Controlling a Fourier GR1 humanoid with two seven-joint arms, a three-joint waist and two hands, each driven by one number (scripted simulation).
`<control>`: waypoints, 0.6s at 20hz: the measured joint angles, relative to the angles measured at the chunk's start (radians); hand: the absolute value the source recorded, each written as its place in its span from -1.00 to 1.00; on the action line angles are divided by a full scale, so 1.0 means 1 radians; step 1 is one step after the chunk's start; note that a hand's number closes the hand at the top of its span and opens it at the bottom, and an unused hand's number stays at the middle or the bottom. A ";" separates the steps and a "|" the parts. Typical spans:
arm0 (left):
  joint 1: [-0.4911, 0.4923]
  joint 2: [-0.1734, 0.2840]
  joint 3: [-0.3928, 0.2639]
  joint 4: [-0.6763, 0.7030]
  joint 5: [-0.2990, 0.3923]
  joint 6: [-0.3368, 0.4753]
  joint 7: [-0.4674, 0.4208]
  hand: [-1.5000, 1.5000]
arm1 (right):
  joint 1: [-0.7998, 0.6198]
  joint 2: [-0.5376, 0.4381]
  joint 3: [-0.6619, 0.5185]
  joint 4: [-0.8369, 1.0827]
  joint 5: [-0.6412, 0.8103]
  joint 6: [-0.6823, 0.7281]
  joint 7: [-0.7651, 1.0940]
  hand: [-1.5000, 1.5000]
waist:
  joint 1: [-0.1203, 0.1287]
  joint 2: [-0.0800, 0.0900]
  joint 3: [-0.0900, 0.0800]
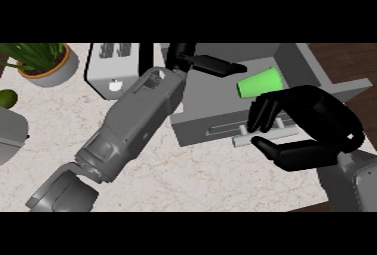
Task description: Pick up the cup, place it into the drawer and close the drawer
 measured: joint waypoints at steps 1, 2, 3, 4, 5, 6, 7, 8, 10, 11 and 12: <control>-0.002 0.000 0.005 -0.002 0.013 0.004 -0.015 -1.00 | -0.001 -0.017 0.018 0.003 0.005 0.025 0.014 1.00 | 0.008 -0.001 0.000; -0.001 0.000 0.008 -0.005 0.028 0.008 -0.028 -1.00 | 0.004 -0.041 0.033 0.002 0.010 0.052 0.031 1.00 | 0.015 -0.004 0.000; -0.005 0.000 0.010 -0.004 0.039 0.017 -0.035 -1.00 | 0.008 -0.061 0.049 -0.001 0.022 0.075 0.042 1.00 | 0.023 -0.007 0.000; -0.016 0.000 0.014 -0.004 0.048 0.026 -0.041 -1.00 | 0.016 -0.085 0.059 -0.001 0.035 0.099 0.052 -1.00 | 0.032 -0.009 0.000; -0.018 0.000 0.016 -0.001 0.057 0.036 -0.048 -1.00 | 0.021 -0.106 0.073 -0.004 0.053 0.115 0.065 -1.00 | 0.042 -0.012 0.000; -0.019 0.000 0.017 0.003 0.065 0.041 -0.056 -1.00 | 0.033 -0.129 0.079 -0.004 0.076 0.132 0.068 -1.00 | 0.050 -0.014 0.000; -0.014 0.000 0.016 0.006 0.073 0.045 -0.068 -1.00 | 0.047 -0.146 0.084 -0.005 0.101 0.142 0.069 -1.00 | 0.060 -0.016 0.001; -0.015 0.000 0.013 0.006 0.081 0.052 -0.070 -1.00 | 0.056 -0.156 0.094 -0.014 0.144 0.138 0.067 -1.00 | 0.069 -0.019 0.001; -0.009 0.000 0.018 0.011 0.094 0.053 -0.081 -1.00 | 0.067 -0.174 0.117 -0.026 0.247 0.123 0.053 -1.00 | 0.090 -0.022 0.001; -0.014 0.000 0.026 0.014 0.099 0.049 -0.081 -1.00 | 0.079 -0.173 0.137 -0.030 0.301 0.106 0.048 -1.00 | 0.103 -0.024 0.001; -0.002 0.000 0.027 0.013 0.105 0.046 -0.091 -1.00 | 0.093 -0.176 0.149 -0.026 0.349 0.091 0.038 -1.00 | 0.114 -0.026 0.001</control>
